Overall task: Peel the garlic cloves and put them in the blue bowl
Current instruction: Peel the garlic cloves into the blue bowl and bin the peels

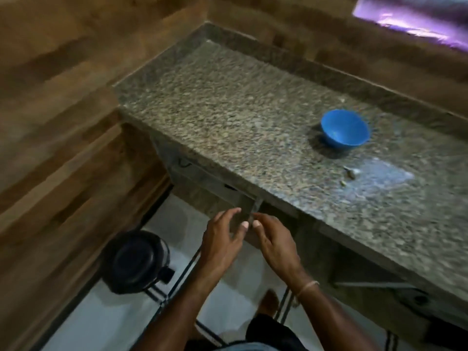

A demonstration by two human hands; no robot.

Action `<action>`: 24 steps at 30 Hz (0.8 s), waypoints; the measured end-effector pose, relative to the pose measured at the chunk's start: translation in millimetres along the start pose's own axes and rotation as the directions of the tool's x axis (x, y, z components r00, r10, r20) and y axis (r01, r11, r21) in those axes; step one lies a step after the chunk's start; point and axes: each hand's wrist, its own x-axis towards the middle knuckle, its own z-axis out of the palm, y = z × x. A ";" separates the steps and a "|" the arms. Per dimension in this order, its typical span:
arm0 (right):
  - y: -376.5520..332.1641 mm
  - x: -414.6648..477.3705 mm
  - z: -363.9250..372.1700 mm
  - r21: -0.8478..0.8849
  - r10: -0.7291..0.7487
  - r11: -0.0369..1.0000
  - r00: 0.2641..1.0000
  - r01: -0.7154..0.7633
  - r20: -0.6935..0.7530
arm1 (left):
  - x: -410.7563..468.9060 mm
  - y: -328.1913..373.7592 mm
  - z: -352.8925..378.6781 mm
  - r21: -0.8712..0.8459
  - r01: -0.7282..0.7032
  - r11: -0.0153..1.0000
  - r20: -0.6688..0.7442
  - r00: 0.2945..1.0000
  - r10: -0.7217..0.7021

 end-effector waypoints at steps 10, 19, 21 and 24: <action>113.3 23.1 -150.0 0.070 0.127 0.991 0.960 -0.113 -0.248 | 46.9 124.9 144.1 -0.001 -0.160 0.987 0.151 0.976 0.158; 170.3 66.4 -215.1 0.082 0.323 0.946 0.891 -0.314 -0.320 | 134.5 169.3 205.8 0.176 -0.337 0.925 0.281 0.918 0.280; 183.0 82.2 -227.8 0.019 0.352 0.930 0.874 -0.367 -0.334 | 159.8 173.3 220.5 0.211 -0.409 0.888 0.335 0.883 0.328; 197.1 108.7 -239.9 -0.123 0.394 0.884 0.861 -0.450 -0.320 | 188.3 176.7 239.4 0.239 -0.512 0.825 0.418 0.821 0.389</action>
